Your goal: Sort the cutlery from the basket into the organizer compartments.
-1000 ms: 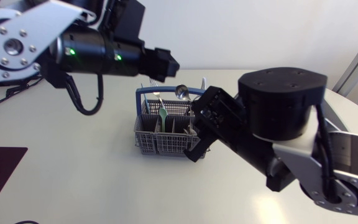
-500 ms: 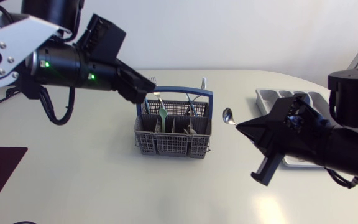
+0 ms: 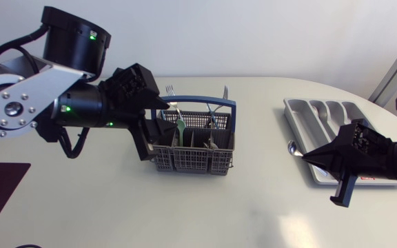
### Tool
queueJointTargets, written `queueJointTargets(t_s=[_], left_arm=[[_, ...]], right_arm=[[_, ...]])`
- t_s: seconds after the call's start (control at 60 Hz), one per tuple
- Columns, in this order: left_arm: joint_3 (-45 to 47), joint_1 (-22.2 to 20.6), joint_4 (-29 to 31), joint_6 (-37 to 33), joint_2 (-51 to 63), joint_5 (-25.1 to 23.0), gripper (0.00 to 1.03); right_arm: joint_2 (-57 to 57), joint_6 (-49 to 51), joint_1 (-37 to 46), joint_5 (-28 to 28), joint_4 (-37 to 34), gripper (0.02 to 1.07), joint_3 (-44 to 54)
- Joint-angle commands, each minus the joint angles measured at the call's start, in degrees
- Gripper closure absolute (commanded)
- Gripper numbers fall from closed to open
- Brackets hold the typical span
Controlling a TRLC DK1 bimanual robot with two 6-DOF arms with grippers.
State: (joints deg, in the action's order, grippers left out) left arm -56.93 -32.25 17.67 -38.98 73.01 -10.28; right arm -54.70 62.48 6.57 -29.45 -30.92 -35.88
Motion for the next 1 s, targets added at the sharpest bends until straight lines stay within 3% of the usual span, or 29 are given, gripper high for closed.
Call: queueJointTargets(t_s=[0.0,0.167,0.533,0.75,0.983], left_arm=[[1.29,-0.97,-0.18,-3.73,1.96,-0.26,0.47],[-0.11,-2.20,1.14,-6.55,5.03,0.35,0.47],[-3.63,-2.99,3.51,-11.12,8.46,4.66,0.46],[-3.45,-4.75,3.69,-13.66,9.34,7.30,0.46],[-2.84,-4.75,3.51,-15.25,9.08,8.61,0.46]], right_arm=[[-4.63,10.56,5.65,-1.75,-1.43,0.98,-0.07],[-15.97,27.61,16.72,-2.72,-6.61,1.00,-4.82],[-39.87,49.14,33.86,-1.49,-7.32,1.00,-21.51],[-47.61,54.77,36.94,2.91,-1.43,1.00,-26.08],[-50.60,57.40,37.38,6.07,4.46,0.99,-23.71]])
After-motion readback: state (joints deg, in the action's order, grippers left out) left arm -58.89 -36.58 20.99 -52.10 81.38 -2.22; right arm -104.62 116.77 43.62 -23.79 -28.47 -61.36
